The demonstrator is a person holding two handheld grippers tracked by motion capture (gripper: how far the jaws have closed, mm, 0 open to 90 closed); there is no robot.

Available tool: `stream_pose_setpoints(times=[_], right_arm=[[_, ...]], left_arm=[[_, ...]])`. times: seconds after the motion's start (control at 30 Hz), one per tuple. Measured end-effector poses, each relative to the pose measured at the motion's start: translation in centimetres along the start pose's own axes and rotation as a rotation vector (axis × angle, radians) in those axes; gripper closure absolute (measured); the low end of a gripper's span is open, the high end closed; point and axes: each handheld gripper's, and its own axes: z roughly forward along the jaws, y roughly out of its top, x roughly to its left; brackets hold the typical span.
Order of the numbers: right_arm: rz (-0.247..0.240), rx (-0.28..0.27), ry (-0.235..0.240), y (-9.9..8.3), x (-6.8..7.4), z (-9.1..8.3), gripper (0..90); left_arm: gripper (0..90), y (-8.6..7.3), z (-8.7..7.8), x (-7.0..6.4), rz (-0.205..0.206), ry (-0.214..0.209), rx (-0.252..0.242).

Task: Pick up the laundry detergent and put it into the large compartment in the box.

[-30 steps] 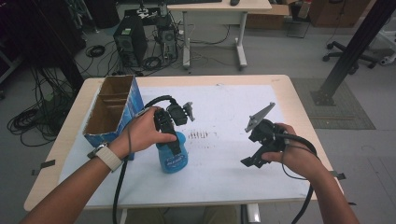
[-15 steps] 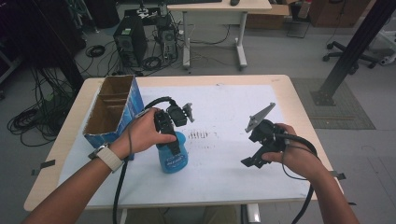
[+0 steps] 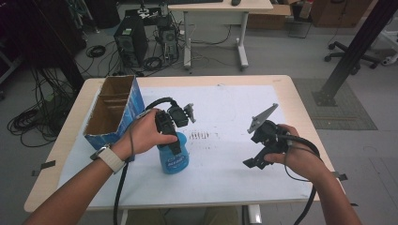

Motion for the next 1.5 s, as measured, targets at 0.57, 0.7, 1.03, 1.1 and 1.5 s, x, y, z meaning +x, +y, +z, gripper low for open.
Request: stream_pose_setpoints(times=[0.57, 0.7, 1.03, 1.1, 1.5], right_arm=[[0.001, -0.002, -0.006, -0.1, 0.1, -0.3, 9.6], [-0.004, -0.004, -0.006, 0.0, 0.2, -0.3, 9.6], [-0.01, -0.006, -0.008, 0.1, 0.3, -0.4, 9.6], [-0.01, -0.005, -0.01, 0.1, 0.3, -0.4, 9.6], [-0.021, -0.005, -0.007, 0.6, 0.4, -0.4, 9.6]], left_arm=[[37.3, -0.2, -1.7, -0.2, -0.028, 0.009, -0.013], [37.3, -0.3, -2.5, -0.4, -0.045, 0.016, -0.018], [37.3, -0.5, -4.4, -0.9, -0.099, 0.023, -0.024], [37.3, -0.6, -4.8, -1.0, -0.106, 0.024, -0.025], [37.3, -1.0, -6.5, -1.1, -0.164, 0.024, -0.03]])
